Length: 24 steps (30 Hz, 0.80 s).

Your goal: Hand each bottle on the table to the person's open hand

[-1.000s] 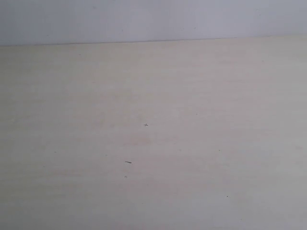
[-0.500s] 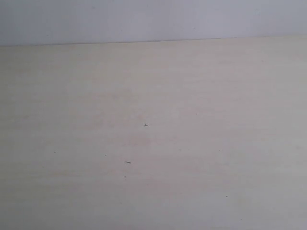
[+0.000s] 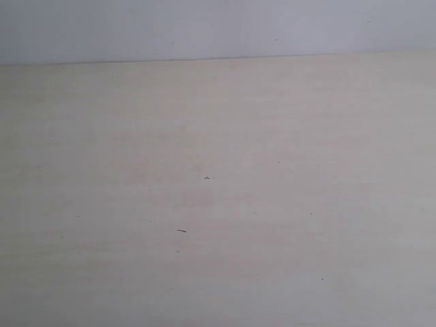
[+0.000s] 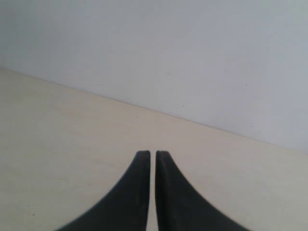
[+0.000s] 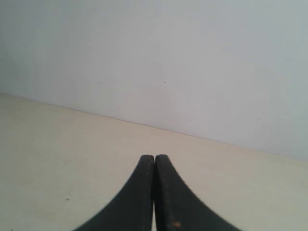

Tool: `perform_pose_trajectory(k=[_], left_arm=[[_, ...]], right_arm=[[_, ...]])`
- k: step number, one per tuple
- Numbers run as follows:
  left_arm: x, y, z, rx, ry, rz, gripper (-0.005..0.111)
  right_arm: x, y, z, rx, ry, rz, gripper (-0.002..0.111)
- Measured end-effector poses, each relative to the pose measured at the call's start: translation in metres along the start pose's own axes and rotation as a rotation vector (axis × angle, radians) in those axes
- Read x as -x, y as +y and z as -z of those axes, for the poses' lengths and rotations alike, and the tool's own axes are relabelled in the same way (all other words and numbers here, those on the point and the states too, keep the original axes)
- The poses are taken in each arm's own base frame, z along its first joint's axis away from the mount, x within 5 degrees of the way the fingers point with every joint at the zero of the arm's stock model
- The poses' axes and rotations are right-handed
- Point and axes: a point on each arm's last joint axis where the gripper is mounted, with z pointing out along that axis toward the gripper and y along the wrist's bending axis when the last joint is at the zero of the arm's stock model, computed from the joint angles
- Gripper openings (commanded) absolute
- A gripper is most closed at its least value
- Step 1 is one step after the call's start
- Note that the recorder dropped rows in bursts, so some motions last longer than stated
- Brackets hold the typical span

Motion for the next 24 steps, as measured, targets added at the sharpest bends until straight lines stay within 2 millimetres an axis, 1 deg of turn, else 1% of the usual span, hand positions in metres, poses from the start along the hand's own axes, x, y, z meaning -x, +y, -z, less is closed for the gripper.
perform_pose_trajectory(k=[24], left_arm=[[-0.0003, -0.0002, 0.0, -0.002, 0.003, 0.019, 0.007]], right_arm=[[0.0, 0.0, 0.0, 0.0, 0.0, 0.0, 0.0]])
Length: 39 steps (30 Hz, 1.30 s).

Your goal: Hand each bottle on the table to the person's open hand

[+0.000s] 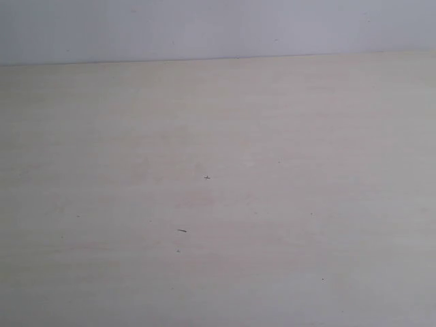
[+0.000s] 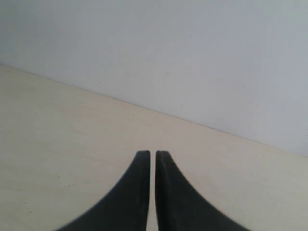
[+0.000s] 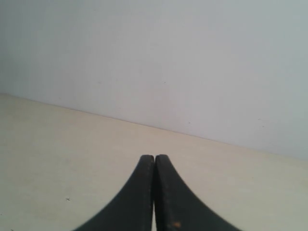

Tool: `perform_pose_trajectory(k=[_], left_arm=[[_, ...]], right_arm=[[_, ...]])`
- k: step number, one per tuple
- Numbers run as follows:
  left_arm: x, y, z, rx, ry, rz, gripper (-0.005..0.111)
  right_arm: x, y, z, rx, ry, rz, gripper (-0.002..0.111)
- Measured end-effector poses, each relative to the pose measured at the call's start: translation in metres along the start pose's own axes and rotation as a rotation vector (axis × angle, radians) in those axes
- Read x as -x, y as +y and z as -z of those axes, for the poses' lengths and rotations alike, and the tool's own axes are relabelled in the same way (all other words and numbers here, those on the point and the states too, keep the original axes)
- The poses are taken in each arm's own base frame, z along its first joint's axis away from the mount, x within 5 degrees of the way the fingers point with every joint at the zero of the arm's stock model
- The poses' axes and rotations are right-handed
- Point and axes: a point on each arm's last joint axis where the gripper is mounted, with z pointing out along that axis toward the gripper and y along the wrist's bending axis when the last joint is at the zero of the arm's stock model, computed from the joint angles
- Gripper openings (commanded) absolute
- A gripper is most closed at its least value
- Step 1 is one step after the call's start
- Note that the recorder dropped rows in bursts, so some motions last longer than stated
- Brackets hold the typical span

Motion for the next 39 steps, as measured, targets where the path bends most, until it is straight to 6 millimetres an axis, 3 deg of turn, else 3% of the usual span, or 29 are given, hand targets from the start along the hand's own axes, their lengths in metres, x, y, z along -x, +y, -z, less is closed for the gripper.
perform_pose_trajectory(k=[26, 30, 34, 39], left_arm=[[0.0, 0.0, 0.0, 0.001, 0.002, 0.0, 0.007], [0.0, 0.0, 0.0, 0.002, 0.003, 0.0, 0.007], [0.0, 0.0, 0.0, 0.002, 0.003, 0.0, 0.007], [0.0, 0.0, 0.0, 0.004, 0.003, 0.0, 0.007]], right_arm=[[0.0, 0.0, 0.0, -0.003, 0.0, -0.005, 0.0], [-0.001, -0.004, -0.004, -0.102, -0.043, -0.032, 0.0], [-0.021, -0.013, -0.016, -0.239, -0.098, -0.083, 0.0], [-0.06, -0.022, -0.029, -0.327, -0.127, -0.147, 0.0]])
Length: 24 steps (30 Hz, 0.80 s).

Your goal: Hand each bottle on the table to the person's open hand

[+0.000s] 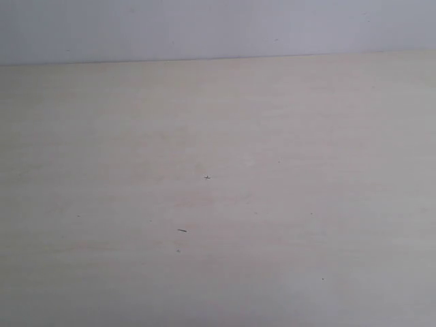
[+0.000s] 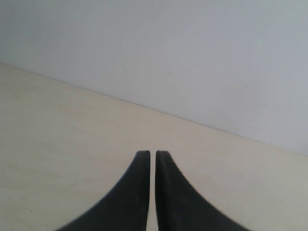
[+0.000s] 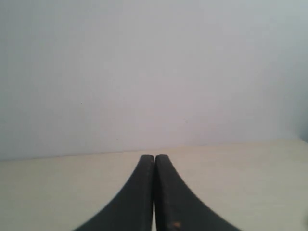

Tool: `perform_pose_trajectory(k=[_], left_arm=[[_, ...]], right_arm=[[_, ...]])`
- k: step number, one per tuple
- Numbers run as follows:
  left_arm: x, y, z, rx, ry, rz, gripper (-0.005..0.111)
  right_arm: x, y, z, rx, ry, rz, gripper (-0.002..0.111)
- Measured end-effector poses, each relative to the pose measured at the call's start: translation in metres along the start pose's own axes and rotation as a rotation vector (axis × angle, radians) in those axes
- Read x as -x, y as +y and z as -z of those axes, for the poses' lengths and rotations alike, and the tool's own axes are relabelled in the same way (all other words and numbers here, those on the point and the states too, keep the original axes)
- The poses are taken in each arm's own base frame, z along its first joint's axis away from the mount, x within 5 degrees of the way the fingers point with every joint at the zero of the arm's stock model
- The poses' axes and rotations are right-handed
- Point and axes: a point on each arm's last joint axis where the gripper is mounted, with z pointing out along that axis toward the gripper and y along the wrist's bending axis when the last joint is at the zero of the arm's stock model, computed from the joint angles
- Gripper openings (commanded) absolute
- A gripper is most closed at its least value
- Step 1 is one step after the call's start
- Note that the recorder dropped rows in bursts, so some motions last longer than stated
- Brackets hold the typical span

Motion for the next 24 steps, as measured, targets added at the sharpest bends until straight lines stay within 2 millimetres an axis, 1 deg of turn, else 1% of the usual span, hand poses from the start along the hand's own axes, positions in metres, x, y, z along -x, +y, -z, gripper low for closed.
perform_pose_trajectory(k=[3, 9, 16, 24], left_arm=[[0.0, 0.0, 0.0, 0.0, 0.0, 0.0, 0.007], [0.0, 0.0, 0.0, 0.0, 0.0, 0.0, 0.007], [0.0, 0.0, 0.0, 0.0, 0.0, 0.0, 0.007], [0.0, 0.0, 0.0, 0.0, 0.0, 0.0, 0.007]], right_arm=[[-0.0075, -0.0017, -0.0011, -0.01, 0.002, 0.003, 0.0], [-0.0069, -0.0019, -0.0011, -0.013, -0.004, 0.051, 0.0], [-0.0077, -0.0022, -0.0011, -0.016, 0.005, 0.058, 0.0], [-0.0089, -0.0031, -0.001, -0.025, 0.018, 0.025, 0.0]])
